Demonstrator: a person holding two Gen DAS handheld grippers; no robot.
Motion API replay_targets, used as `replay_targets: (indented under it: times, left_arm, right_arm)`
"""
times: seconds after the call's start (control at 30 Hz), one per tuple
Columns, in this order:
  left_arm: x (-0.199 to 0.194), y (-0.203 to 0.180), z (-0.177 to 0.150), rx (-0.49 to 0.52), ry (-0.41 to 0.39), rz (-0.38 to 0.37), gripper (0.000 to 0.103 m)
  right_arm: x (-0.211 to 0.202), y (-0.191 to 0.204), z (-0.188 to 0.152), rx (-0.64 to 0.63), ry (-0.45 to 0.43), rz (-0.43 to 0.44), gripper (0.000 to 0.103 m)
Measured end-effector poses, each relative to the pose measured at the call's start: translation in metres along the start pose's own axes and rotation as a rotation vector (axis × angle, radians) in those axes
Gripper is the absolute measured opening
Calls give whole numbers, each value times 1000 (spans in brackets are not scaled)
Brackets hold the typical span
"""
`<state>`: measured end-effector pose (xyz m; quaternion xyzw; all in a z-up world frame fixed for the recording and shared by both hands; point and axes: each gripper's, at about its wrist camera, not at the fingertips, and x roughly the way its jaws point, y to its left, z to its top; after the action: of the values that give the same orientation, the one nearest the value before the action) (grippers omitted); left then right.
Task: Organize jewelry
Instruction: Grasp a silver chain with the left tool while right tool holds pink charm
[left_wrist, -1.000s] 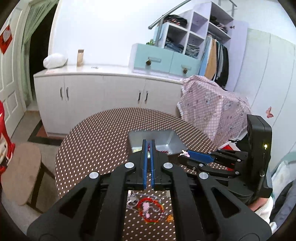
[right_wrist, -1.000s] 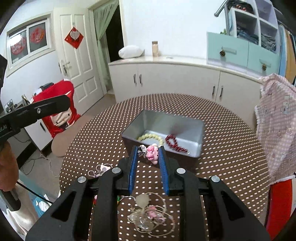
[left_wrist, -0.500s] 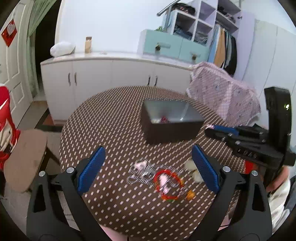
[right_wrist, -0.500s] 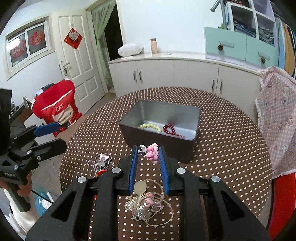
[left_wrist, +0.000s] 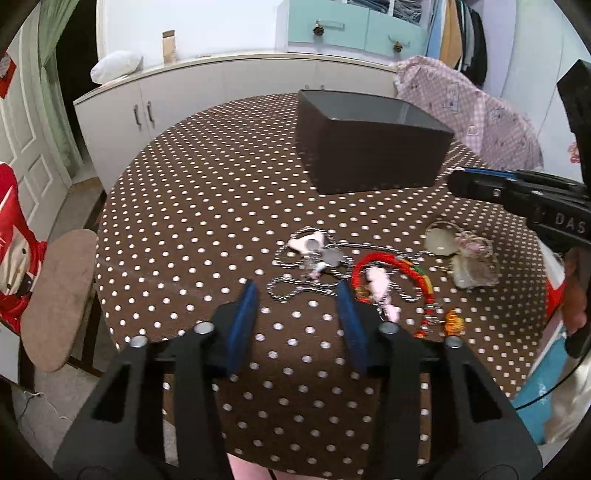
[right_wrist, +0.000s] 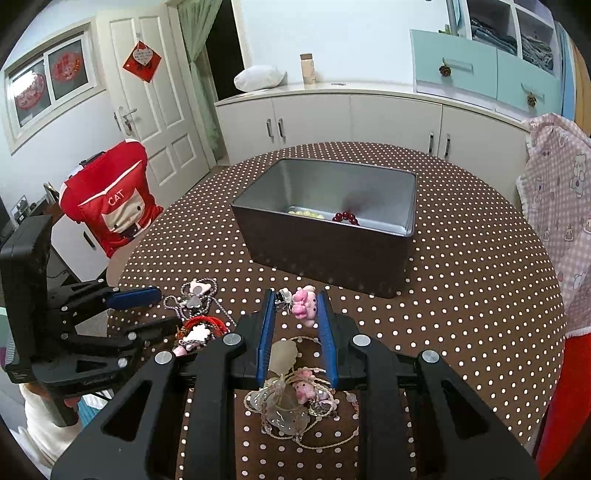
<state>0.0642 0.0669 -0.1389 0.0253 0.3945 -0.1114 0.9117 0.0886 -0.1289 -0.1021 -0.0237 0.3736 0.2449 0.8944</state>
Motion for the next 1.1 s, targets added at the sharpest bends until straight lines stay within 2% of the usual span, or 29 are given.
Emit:
replay_targets:
  times: [0.13,0.23,0.3,0.37,0.47,0.53,0.67,0.83,1.1]
  left_arm:
    - [4,2,2,12,-13,22,38]
    - [6,-3,3,61,-9,54,38]
    - [6,-7,4,87,1,31,19]
    - [6,-11,6,109,10,14,14]
    - [4,-13,7,102,8,17,13]
    - [1,-6,9,50,-4,-27,13]
    - [-10,5,19,-11,-44,-61,13]
    - [-27,6,33,-8,-107,-45,13]
    - [-45,3,57,-21,-176,-69,13]
  right_arm:
    - [6,-1,0,1,11,7,21]
    - [9,-1,0,0,18,12,21]
    - [11,-1,1,0,21,10,21]
    - [10,-2,1,5,19,9,21]
    - [10,-3,1,11,17,7,21]
    - [9,-5,2,13,12,6,21]
    - [7,-6,2,15,6,6,21]
    - [4,-9,3,22,-8,8,21]
    - [-2,-10,10,23,-25,9,21]
